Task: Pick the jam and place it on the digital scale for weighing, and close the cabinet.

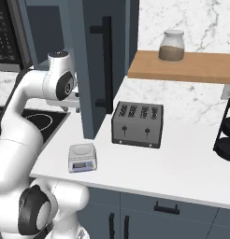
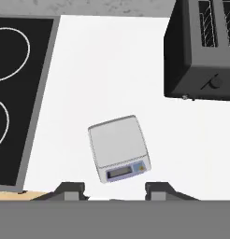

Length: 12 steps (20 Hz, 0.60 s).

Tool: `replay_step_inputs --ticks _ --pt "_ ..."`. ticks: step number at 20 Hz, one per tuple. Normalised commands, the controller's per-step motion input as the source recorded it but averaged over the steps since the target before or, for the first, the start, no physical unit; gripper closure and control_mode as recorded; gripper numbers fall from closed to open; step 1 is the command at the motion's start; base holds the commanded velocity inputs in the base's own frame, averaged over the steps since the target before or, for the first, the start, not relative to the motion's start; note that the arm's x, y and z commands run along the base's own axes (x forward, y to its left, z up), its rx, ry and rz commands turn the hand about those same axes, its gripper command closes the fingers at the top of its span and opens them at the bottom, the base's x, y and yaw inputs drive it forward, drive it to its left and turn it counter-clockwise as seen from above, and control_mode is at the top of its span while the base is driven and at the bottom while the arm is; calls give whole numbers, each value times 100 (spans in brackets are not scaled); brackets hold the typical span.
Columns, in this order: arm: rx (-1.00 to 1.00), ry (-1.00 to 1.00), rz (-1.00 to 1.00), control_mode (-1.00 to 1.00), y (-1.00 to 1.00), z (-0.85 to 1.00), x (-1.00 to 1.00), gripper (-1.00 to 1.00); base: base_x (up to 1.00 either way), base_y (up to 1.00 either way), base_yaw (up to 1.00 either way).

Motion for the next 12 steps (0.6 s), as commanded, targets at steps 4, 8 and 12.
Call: replay_step_inputs --ticks 4,8,12 --pt "0 -13 0 -100 0 3 -31 -100 0 0 0" --pt "-7 -39 0 -100 9 26 -53 -100 0 0 0" --pt "-9 -41 0 -100 9 37 -23 -100 0 0 0"
